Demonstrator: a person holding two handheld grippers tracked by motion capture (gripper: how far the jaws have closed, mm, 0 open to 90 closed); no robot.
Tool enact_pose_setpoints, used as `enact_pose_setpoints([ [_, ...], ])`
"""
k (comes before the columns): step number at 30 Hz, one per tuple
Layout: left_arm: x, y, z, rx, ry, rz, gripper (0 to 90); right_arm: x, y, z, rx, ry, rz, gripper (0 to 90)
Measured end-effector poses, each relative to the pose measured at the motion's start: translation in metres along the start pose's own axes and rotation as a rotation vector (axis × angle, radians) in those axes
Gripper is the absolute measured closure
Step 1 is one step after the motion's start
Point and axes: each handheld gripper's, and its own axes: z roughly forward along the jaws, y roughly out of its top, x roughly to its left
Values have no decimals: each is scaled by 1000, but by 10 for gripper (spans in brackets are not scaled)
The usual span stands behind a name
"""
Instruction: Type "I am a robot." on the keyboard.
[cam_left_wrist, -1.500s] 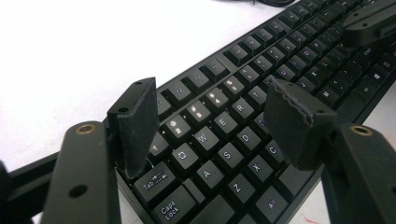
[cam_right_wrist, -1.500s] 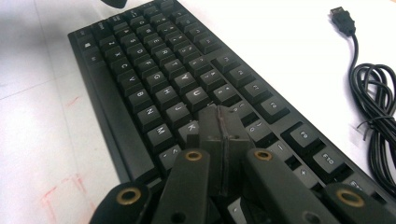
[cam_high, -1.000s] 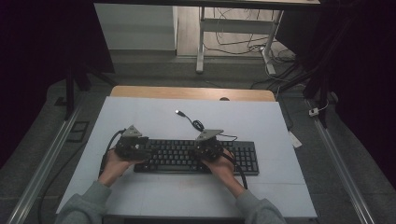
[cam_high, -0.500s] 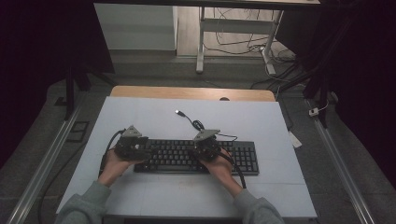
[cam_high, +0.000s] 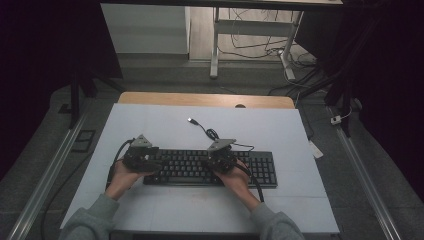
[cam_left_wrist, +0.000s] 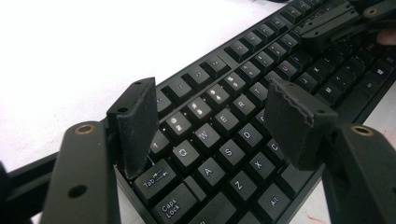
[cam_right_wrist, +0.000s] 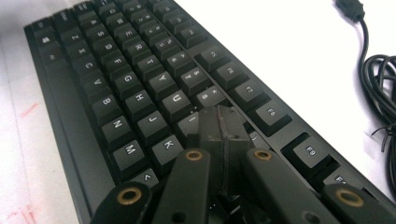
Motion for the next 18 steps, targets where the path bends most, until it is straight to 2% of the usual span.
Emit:
enact_pose_setpoints([
  [4, 0, 0, -1, -4, 1, -3, 346, -1, 2, -8, -35, -1, 0, 897],
  [8, 0, 0, -2, -6, 0, -1, 346, -4, -1, -14, -43, 0, 6, 895],
  [13, 1, -1, -1, -2, 1, -4, 346, -7, -6, -21, -67, -23, 18, 696],
  [18, 2, -1, -1, -2, 2, -5, 345, -11, -15, -33, -88, -35, 39, 565],
])
